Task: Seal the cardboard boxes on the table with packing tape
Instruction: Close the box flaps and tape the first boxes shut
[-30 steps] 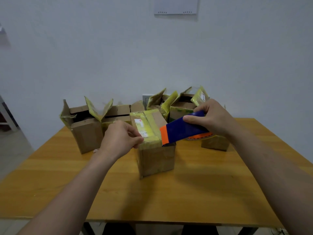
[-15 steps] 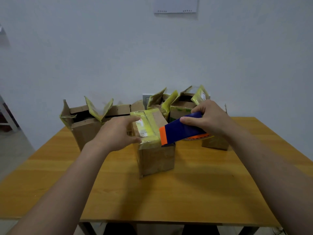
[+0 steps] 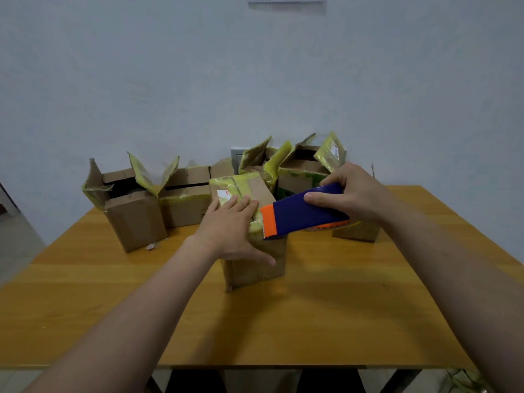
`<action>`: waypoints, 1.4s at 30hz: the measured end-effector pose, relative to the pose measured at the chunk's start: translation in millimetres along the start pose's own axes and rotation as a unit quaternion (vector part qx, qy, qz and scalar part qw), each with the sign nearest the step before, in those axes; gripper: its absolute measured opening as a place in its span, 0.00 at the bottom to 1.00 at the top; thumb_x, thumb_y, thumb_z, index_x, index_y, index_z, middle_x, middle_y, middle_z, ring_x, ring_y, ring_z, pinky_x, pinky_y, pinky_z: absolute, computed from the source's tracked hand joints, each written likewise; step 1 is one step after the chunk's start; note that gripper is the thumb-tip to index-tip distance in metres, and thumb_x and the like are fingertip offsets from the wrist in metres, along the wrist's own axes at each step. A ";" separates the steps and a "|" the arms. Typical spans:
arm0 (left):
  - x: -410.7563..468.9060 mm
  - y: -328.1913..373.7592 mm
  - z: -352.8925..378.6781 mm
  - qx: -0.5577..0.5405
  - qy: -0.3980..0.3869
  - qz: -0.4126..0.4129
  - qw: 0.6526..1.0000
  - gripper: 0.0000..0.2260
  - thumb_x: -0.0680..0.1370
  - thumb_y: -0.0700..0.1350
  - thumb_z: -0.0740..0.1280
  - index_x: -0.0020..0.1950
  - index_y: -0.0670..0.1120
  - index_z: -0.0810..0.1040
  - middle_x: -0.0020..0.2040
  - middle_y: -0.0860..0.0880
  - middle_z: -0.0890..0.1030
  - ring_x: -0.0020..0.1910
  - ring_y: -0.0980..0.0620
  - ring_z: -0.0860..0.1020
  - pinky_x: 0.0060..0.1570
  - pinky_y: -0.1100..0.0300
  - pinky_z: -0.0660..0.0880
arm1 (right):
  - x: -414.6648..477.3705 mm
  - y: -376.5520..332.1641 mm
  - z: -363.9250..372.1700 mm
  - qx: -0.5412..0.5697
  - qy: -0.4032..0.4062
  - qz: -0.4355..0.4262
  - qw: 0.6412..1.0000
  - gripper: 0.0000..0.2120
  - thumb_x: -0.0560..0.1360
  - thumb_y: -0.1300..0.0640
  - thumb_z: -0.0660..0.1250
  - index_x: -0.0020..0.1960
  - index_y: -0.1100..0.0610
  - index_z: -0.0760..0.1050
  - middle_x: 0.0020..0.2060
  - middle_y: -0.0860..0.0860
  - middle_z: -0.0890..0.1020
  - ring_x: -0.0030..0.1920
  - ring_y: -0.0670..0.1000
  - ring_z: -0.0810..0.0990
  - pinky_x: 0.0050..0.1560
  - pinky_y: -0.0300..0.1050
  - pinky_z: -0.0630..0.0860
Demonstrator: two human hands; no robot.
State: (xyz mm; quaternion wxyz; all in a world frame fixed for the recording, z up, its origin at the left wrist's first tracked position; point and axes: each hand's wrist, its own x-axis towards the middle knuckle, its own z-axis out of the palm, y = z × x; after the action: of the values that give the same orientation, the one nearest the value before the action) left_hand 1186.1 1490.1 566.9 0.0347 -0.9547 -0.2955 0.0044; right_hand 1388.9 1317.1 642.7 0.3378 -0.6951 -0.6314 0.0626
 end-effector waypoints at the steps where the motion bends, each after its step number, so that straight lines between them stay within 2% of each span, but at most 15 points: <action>1: 0.1 -0.9 0.7 0.002 -0.001 0.002 1.000 0.67 0.56 0.87 0.55 0.85 0.52 0.42 0.86 0.50 0.46 0.84 0.46 0.44 0.81 0.38 0.43 | -1.7 4.5 -3.7 0.003 -0.001 0.006 1.000 0.16 0.74 0.40 0.71 0.41 0.53 0.82 0.32 0.49 0.84 0.33 0.45 0.82 0.31 0.36 0.73; 4: -1.4 -2.0 -0.6 0.009 -0.001 0.004 1.000 0.67 0.55 0.88 0.53 0.85 0.52 0.41 0.85 0.50 0.45 0.84 0.46 0.44 0.81 0.37 0.42 | -7.0 18.7 -20.0 0.014 0.003 0.025 1.000 0.22 0.72 0.35 0.71 0.39 0.55 0.83 0.31 0.53 0.83 0.30 0.49 0.80 0.34 0.46 0.73; 7: -1.2 -1.5 -2.1 0.013 -0.006 0.008 1.000 0.66 0.58 0.86 0.58 0.85 0.52 0.40 0.85 0.50 0.45 0.84 0.46 0.44 0.81 0.38 0.42 | -12.9 29.9 -30.2 0.022 0.003 0.041 0.999 0.22 0.70 0.35 0.70 0.39 0.54 0.83 0.32 0.53 0.83 0.31 0.49 0.80 0.35 0.49 0.74; 11: -4.8 3.1 -7.1 0.022 -0.013 0.008 1.000 0.64 0.61 0.84 0.61 0.85 0.52 0.40 0.85 0.50 0.44 0.84 0.46 0.44 0.81 0.38 0.42 | -16.2 35.6 -26.1 -0.015 0.007 0.031 0.999 0.23 0.71 0.33 0.70 0.42 0.55 0.83 0.34 0.53 0.84 0.35 0.52 0.82 0.39 0.56 0.79; 14: -5.7 4.5 -8.2 0.029 -0.013 0.006 0.999 0.63 0.62 0.83 0.62 0.85 0.52 0.40 0.85 0.51 0.45 0.84 0.46 0.44 0.81 0.39 0.42 | -13.5 33.7 -24.6 -0.037 -0.004 0.016 0.999 0.20 0.73 0.38 0.69 0.44 0.57 0.82 0.34 0.52 0.84 0.36 0.50 0.83 0.39 0.54 0.80; 18: -4.9 2.7 -7.9 0.032 -0.017 0.012 0.999 0.62 0.63 0.82 0.64 0.85 0.53 0.40 0.85 0.51 0.44 0.84 0.46 0.43 0.81 0.40 0.41 | -13.5 33.9 -32.4 0.013 -0.022 0.018 1.000 0.21 0.72 0.37 0.70 0.43 0.56 0.82 0.34 0.52 0.85 0.35 0.50 0.83 0.36 0.46 0.76; 21: -4.5 0.8 -7.4 0.034 -0.017 0.018 0.999 0.62 0.62 0.82 0.64 0.85 0.53 0.40 0.85 0.52 0.44 0.84 0.47 0.43 0.81 0.40 0.41 | -15.7 39.9 -33.3 0.039 -0.035 0.021 0.998 0.21 0.71 0.39 0.67 0.42 0.57 0.82 0.34 0.54 0.85 0.34 0.53 0.82 0.37 0.48 0.75; 26: -2.9 -2.6 -5.1 0.034 -0.016 0.024 0.999 0.62 0.62 0.83 0.63 0.85 0.54 0.40 0.85 0.52 0.44 0.84 0.47 0.44 0.81 0.40 0.40 | -16.9 43.9 -34.8 0.052 -0.054 0.026 0.997 0.24 0.68 0.33 0.67 0.39 0.55 0.81 0.33 0.54 0.84 0.32 0.51 0.81 0.37 0.49 0.74; 30: -2.8 -3.5 -4.2 0.035 -0.013 0.027 0.999 0.63 0.61 0.83 0.62 0.85 0.53 0.40 0.85 0.52 0.44 0.84 0.47 0.44 0.81 0.40 0.40 | -17.7 45.6 -35.8 0.052 -0.053 0.033 0.997 0.20 0.71 0.38 0.68 0.37 0.56 0.81 0.31 0.53 0.83 0.30 0.49 0.79 0.36 0.48 0.72; 32: -2.9 -3.3 -4.4 0.032 -0.015 0.026 0.999 0.63 0.61 0.83 0.62 0.85 0.54 0.40 0.85 0.52 0.44 0.84 0.48 0.44 0.81 0.39 0.40 | -18.1 42.2 -32.7 0.028 -0.058 0.039 0.997 0.21 0.71 0.37 0.68 0.40 0.56 0.81 0.33 0.52 0.84 0.33 0.48 0.81 0.36 0.47 0.74; 35: -3.1 -2.5 -4.6 0.028 -0.015 0.024 0.999 0.63 0.61 0.83 0.63 0.85 0.54 0.41 0.85 0.52 0.45 0.84 0.48 0.44 0.81 0.39 0.40 | -12.6 28.5 -27.2 -0.082 -0.049 0.010 0.995 0.21 0.76 0.39 0.69 0.42 0.57 0.83 0.33 0.52 0.84 0.34 0.50 0.81 0.35 0.50 0.77; 39: -3.3 -0.5 -4.6 0.034 -0.013 0.020 0.999 0.63 0.61 0.83 0.64 0.85 0.54 0.41 0.85 0.52 0.46 0.84 0.47 0.44 0.81 0.38 0.42 | -5.9 2.0 -20.9 -0.214 -0.031 -0.020 0.976 0.20 0.76 0.39 0.66 0.48 0.56 0.82 0.34 0.47 0.82 0.37 0.47 0.80 0.37 0.42 0.77; 42: -3.8 2.0 -5.3 0.042 -0.017 0.016 0.999 0.63 0.61 0.82 0.64 0.85 0.53 0.41 0.85 0.52 0.46 0.84 0.46 0.45 0.81 0.39 0.41 | -6.5 -11.9 -11.9 -0.281 0.008 -0.028 0.959 0.21 0.76 0.37 0.66 0.47 0.55 0.81 0.33 0.45 0.80 0.37 0.47 0.78 0.37 0.42 0.76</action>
State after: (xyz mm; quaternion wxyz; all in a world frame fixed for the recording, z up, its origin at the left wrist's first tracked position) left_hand 1184.2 1486.0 572.0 0.0699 -0.9568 -0.2802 0.0337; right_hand 1383.7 1306.2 656.1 0.1352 -0.7449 -0.6397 -0.1326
